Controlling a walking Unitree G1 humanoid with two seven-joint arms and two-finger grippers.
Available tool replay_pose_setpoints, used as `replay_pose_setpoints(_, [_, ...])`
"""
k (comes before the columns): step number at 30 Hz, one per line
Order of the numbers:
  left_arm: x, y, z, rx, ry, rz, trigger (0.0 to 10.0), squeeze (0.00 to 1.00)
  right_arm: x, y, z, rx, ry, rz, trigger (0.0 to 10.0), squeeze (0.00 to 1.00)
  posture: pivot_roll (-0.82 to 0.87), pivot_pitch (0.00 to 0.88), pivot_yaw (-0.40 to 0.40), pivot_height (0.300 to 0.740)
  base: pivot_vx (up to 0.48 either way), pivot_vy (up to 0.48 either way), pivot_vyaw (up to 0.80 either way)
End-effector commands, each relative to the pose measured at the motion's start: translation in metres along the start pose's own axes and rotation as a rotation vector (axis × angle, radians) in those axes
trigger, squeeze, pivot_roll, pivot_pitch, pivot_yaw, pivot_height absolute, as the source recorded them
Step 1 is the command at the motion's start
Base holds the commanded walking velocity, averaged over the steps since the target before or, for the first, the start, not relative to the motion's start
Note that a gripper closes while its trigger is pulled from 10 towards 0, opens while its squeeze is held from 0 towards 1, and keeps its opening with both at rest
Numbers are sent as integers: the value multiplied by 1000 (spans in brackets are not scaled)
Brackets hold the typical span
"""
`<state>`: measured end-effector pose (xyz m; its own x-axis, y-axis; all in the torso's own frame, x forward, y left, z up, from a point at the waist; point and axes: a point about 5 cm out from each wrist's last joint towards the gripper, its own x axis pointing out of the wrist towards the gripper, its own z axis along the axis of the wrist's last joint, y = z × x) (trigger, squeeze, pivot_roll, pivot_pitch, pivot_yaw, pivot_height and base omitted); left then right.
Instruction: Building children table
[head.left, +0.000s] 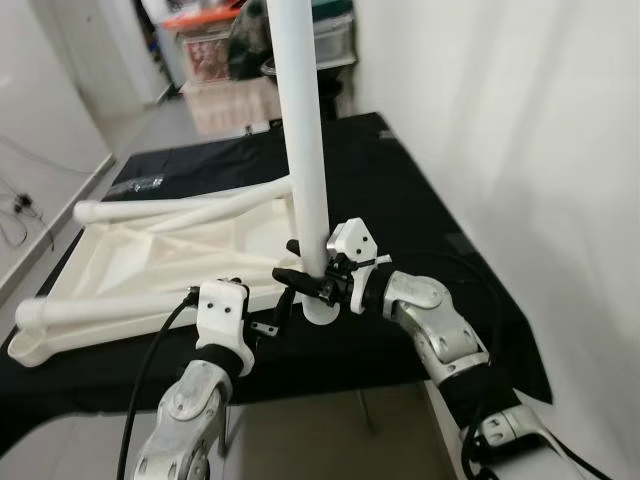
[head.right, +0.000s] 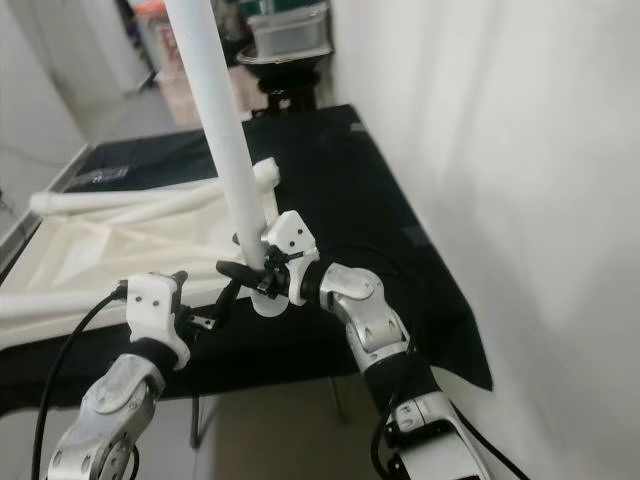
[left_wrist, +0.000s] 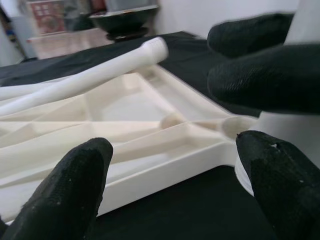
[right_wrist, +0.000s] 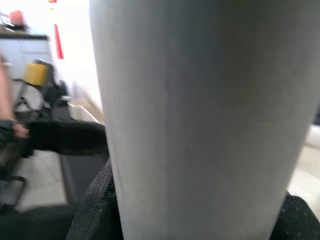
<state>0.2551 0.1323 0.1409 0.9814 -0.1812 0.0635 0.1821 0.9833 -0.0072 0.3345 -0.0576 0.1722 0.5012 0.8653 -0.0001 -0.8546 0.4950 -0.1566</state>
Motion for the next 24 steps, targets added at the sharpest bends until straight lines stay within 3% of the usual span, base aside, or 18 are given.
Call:
replay_pose_setpoints(1, [0, 1, 2, 18, -10, 4, 10000, 0, 3, -3, 7, -11, -8, -10, 10000, 0, -82, 0, 69, 740, 0, 0, 0])
replay_pose_setpoints(7, [0, 0, 1, 23, -5, -4, 10000, 0, 3, -5, 6, -26, 5, -38, 10000, 0, -81, 0, 71, 740, 0, 0, 0])
replay_pose_setpoints(17, [5, -7, 2, 78, -1, -44, 10000, 0, 3, -33, 8, 45, 5, -173, 10000, 0, -77, 0, 55, 740, 0, 28, 0])
replay_pose_setpoints(21, [7, -7, 2, 86, 5, -45, 10000, 0, 5, -34, 14, 62, -28, -178, 10000, 0, -79, 4, 57, 740, 0, 430, 0])
replay_pose_setpoints(24, [7, -7, 3, 112, -4, -44, 10000, 0, 7, -32, 18, 86, -63, -178, 10000, 0, -78, 7, 63, 740, 0, 0, 0])
